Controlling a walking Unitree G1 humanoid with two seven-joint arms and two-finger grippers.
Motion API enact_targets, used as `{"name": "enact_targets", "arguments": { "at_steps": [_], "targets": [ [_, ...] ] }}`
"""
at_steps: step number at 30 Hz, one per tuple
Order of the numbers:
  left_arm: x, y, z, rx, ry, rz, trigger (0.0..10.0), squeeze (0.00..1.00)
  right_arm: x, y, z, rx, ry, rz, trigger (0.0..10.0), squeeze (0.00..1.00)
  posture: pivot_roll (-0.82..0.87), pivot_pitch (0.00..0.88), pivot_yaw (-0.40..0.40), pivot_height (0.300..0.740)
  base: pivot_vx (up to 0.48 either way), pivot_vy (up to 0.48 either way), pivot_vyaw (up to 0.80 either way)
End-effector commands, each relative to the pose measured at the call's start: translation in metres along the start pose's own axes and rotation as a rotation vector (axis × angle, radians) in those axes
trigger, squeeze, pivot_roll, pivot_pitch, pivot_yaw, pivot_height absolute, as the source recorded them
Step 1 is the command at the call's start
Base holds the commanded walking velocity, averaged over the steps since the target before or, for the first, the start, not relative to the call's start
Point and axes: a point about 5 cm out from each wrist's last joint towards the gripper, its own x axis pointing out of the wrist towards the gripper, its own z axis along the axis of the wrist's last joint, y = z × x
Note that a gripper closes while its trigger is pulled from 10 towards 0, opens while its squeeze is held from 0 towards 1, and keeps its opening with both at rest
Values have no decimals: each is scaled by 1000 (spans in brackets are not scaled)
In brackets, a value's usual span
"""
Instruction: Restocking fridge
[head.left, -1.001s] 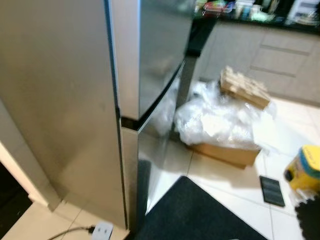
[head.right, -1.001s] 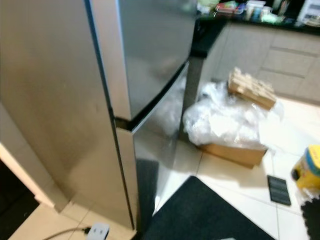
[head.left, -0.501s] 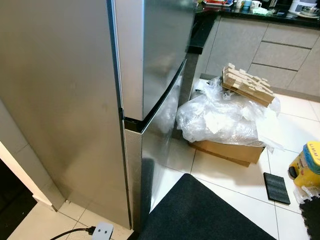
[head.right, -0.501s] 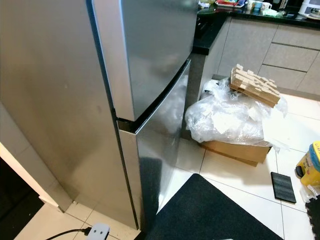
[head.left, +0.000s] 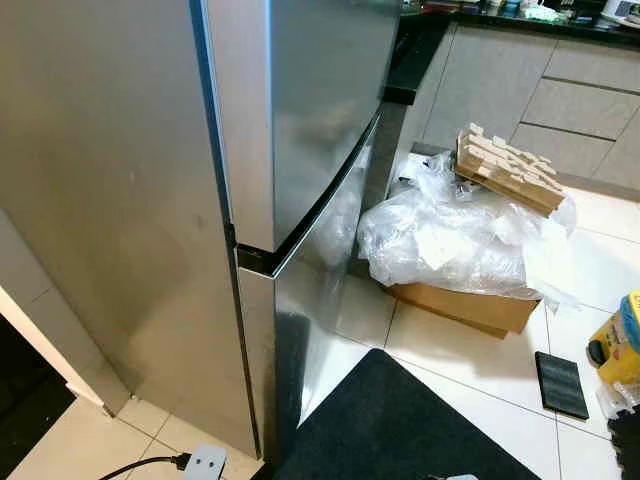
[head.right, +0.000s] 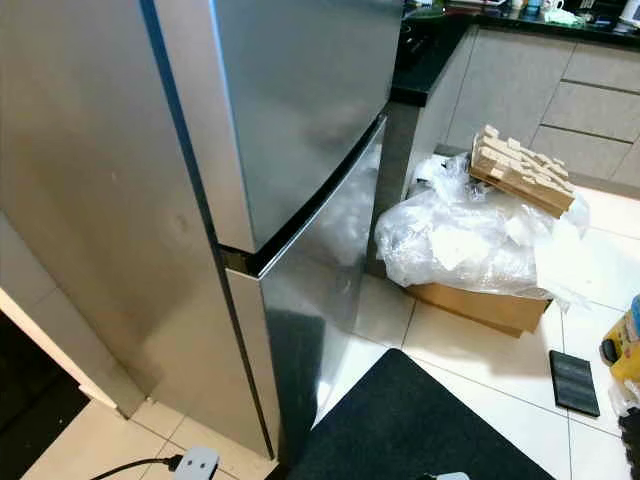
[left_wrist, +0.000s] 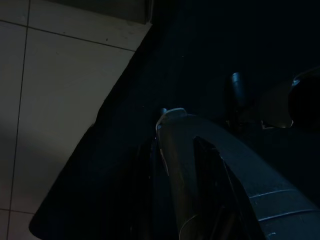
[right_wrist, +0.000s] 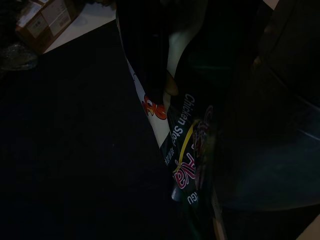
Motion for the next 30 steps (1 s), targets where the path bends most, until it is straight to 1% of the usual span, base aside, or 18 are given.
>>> {"name": "enact_targets", "arguments": {
  "at_steps": [1, 5, 7, 15, 25, 30],
  "targets": [
    [-3, -4, -23, -17, 92, -11, 10000, 0, 0, -1, -1, 2, 1, 2, 10000, 0, 47, 0, -56, 740, 0, 0, 0],
    [-3, -4, -24, -10, 91, -17, 10000, 0, 0, -1, -1, 2, 2, 2, 10000, 0, 47, 0, -56, 740, 0, 0, 0],
    [-4, -5, -25, 8, 100, -29, 10000, 0, -1, -1, -1, 0, 3, 3, 10000, 0, 47, 0, -56, 740, 0, -480, 0],
    [-4, -5, -26, -7, 98, -20, 10000, 0, -1, -2, -1, -7, 6, 3, 10000, 0, 49, 0, -59, 740, 0, -480, 0],
    [-4, -2, -25, -25, 93, 3, 10000, 0, -1, -1, 1, -18, 3, 15, 10000, 0, 50, 0, -59, 740, 0, 0, 0],
    [-5, 1, -26, -34, 92, 32, 10000, 0, 0, -1, 4, -23, -7, 29, 10000, 0, 50, 0, -59, 740, 0, 0, 0]
  ]
}}
